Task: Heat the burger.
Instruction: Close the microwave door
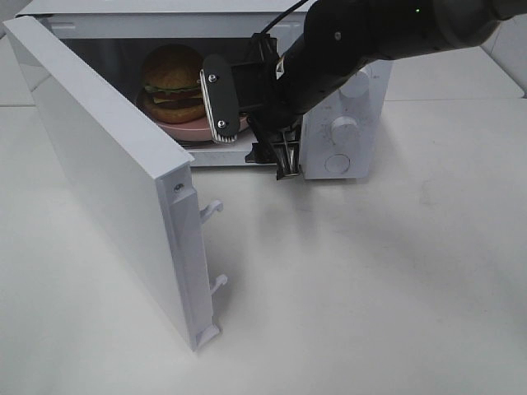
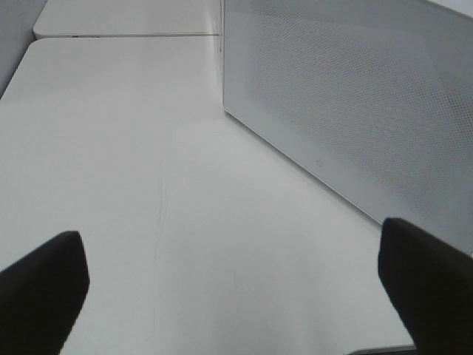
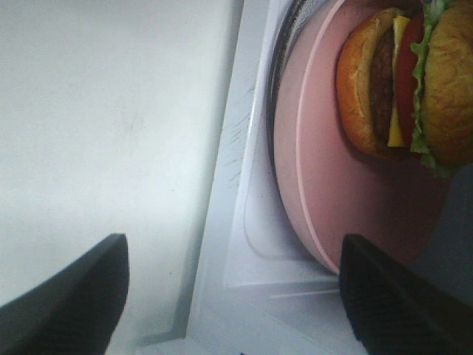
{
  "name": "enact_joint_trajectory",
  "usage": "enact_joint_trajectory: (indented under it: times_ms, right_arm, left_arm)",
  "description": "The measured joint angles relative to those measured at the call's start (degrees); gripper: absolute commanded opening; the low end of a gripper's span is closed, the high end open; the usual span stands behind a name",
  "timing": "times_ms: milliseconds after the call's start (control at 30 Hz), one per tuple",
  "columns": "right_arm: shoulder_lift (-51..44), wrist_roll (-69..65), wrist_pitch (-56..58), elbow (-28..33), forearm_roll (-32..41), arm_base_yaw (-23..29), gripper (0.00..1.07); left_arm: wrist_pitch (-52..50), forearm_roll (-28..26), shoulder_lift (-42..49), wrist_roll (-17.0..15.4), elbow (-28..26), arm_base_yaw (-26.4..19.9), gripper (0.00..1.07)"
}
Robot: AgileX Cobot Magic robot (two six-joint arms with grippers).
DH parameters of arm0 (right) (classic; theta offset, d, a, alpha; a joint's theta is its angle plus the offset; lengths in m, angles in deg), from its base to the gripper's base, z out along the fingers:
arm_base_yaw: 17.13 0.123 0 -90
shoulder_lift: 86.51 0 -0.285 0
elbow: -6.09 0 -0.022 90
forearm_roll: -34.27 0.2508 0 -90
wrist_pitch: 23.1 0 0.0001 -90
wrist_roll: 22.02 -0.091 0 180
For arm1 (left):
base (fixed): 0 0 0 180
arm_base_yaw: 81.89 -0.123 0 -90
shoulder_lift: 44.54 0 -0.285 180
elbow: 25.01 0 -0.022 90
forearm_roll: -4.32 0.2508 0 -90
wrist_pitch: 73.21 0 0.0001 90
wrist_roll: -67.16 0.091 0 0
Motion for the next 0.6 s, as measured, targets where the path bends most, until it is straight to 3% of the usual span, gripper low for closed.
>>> enact_joint_trajectory:
  times_ms: [600]
  right_arm:
    - [-14.55, -4.47, 0.17, 15.3, -2.41, 0.0, 0.77]
  left_arm:
    - [0.0, 0.0, 0.0, 0.0, 0.0, 0.0, 1.0]
